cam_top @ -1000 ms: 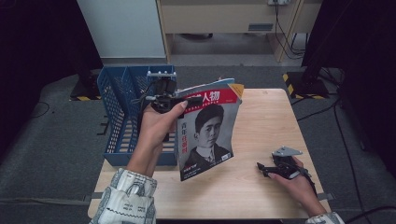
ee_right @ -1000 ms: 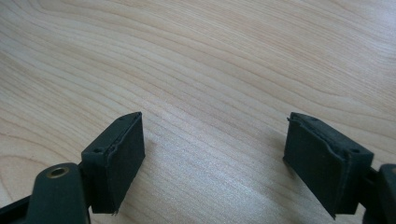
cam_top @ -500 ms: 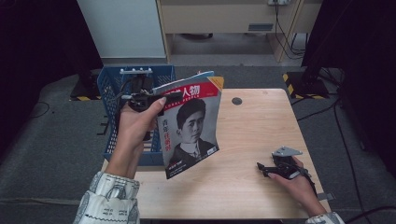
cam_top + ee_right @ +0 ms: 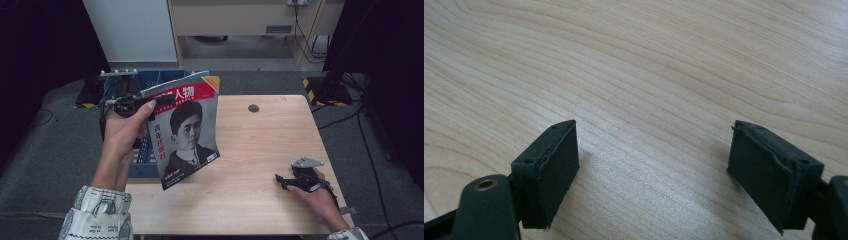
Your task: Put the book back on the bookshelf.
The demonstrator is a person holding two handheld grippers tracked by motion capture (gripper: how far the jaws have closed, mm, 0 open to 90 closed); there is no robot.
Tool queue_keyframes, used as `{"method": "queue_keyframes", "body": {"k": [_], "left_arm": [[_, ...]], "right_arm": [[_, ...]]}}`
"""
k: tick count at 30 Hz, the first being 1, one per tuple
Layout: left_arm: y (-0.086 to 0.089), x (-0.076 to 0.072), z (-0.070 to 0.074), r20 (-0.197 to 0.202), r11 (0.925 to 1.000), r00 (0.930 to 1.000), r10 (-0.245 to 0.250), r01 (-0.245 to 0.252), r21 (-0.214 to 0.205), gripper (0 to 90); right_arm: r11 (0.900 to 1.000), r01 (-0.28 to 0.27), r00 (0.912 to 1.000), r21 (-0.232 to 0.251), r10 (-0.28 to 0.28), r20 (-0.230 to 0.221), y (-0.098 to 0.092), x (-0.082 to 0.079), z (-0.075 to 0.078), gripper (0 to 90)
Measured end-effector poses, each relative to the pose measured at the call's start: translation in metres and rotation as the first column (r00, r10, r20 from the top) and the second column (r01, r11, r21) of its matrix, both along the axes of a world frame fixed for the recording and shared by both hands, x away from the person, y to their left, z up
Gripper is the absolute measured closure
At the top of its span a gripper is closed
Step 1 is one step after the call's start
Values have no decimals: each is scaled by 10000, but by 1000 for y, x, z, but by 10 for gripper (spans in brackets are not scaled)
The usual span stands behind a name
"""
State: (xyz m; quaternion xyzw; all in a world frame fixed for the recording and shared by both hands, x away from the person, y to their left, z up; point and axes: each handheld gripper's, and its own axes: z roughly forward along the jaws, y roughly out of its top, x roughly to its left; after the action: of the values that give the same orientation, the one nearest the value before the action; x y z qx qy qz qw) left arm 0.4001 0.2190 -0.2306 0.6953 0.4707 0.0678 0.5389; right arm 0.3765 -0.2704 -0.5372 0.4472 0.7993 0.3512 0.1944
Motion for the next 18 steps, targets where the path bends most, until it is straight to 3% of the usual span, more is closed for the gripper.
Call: {"method": "queue_keyframes", "body": {"k": [18], "left_arm": [[34,-3,2,19,9971,9972,753,-753,-74,862]], "right_arm": [[10000,14,10000,23,-14,4,0,0,0,205]]}}
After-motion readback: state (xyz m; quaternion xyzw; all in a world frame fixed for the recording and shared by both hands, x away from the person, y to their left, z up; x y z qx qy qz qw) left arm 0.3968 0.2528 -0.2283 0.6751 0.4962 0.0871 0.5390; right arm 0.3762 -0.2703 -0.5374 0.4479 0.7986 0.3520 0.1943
